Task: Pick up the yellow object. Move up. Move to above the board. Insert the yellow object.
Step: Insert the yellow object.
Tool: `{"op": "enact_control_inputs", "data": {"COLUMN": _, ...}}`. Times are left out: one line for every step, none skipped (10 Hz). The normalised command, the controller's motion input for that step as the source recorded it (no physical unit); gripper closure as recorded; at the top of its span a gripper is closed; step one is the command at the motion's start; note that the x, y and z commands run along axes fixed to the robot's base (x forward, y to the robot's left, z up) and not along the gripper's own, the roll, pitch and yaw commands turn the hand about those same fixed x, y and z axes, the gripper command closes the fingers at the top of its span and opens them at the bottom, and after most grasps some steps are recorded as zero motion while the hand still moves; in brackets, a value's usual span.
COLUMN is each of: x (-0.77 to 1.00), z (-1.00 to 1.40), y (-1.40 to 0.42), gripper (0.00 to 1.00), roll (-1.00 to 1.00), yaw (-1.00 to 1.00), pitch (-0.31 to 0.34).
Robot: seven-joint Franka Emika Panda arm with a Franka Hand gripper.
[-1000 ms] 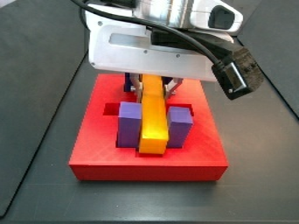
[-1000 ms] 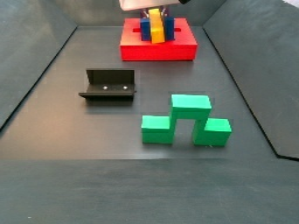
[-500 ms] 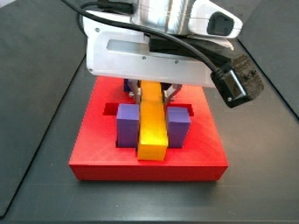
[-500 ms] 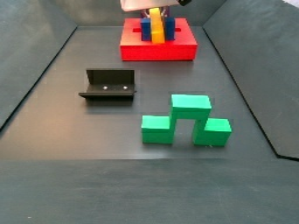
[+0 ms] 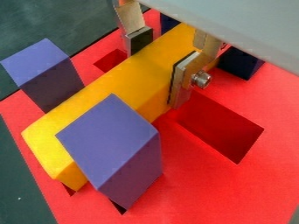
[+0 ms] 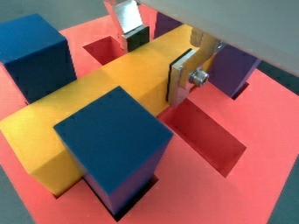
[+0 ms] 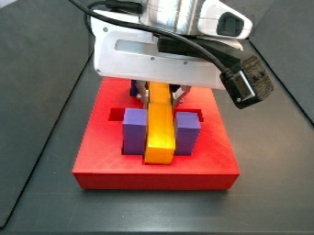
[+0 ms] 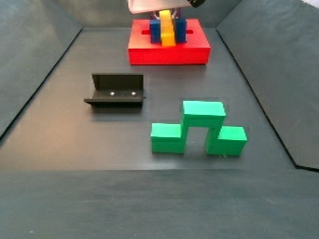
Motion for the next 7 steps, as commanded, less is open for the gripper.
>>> {"op": "enact_control_inputs", "data": {"x": -0.09, "z": -0.47, "y": -0.06, "gripper": 1.00, "roll": -0.06, "yaw": 0.00, "pitch": 0.027}}
{"op": "enact_control_inputs", "data": {"x": -0.10, "z": -0.48, "y": -0.07, "gripper": 1.00, "roll": -0.08, "yaw": 0.00, "pitch": 0.029}}
{"op": "enact_control_inputs", "data": {"x": -0.11, "z": -0.50, "y": -0.16, "gripper": 1.00, "roll": -0.07, "yaw": 0.00, "pitch": 0.043}}
{"op": "enact_control_inputs", "data": {"x": -0.04, "z": -0.43, "y": -0.10, "gripper": 1.00, "roll": -0.10, "yaw": 0.00, "pitch": 0.039}}
{"op": "enact_control_inputs", "data": {"x": 0.00, "z": -0.41, "y": -0.02, "gripper": 1.00, "roll": -0.14, "yaw": 0.00, "pitch": 0.070}}
{"op": "enact_control_inputs", "data": {"x": 0.00, "z": -0.36, "y": -0.06, "gripper": 1.00, "roll": -0.08, "yaw": 0.00, "pitch": 0.097}}
{"op": "enact_control_inputs", "data": {"x": 0.00, "z": -0.26, "y": -0.08, "gripper": 1.00, "roll": -0.04, "yaw": 0.00, "pitch": 0.084}}
